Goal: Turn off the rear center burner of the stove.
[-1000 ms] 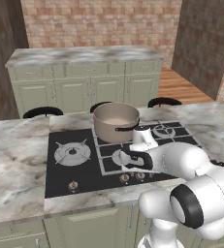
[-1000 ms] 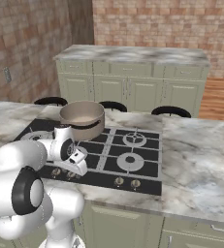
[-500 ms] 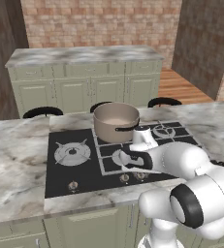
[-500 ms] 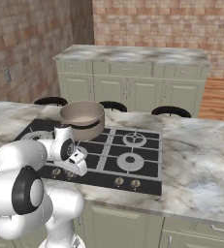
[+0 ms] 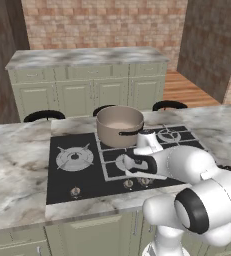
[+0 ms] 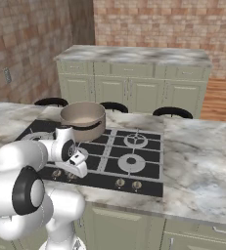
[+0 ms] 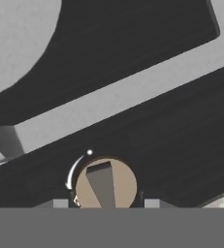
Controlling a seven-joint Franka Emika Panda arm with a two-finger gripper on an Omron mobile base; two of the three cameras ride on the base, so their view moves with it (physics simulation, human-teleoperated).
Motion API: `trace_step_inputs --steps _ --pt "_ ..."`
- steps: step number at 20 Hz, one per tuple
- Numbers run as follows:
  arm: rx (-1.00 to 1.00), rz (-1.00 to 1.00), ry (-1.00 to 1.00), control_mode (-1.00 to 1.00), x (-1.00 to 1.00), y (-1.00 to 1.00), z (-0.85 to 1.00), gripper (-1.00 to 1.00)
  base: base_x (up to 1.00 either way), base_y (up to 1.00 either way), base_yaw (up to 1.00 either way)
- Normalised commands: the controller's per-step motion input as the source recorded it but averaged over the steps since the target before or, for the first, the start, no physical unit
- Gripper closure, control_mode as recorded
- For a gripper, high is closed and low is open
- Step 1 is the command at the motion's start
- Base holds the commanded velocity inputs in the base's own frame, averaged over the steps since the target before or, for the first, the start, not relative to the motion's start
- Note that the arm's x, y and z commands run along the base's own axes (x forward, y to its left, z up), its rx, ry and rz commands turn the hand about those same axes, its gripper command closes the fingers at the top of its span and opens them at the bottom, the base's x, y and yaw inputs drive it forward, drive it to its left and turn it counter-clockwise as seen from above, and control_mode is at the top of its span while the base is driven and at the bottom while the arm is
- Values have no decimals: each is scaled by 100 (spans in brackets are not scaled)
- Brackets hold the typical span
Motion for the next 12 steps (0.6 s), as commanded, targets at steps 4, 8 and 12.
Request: trace_step_inputs --steps 4,8,12 --pt "1 -29 0 -100 0 0 0 100 0 0 0" --pt "0 -34 0 -100 0 0 0 100 0 0 0" --pt "0 -34 0 -100 0 0 -8 100 0 0 0"
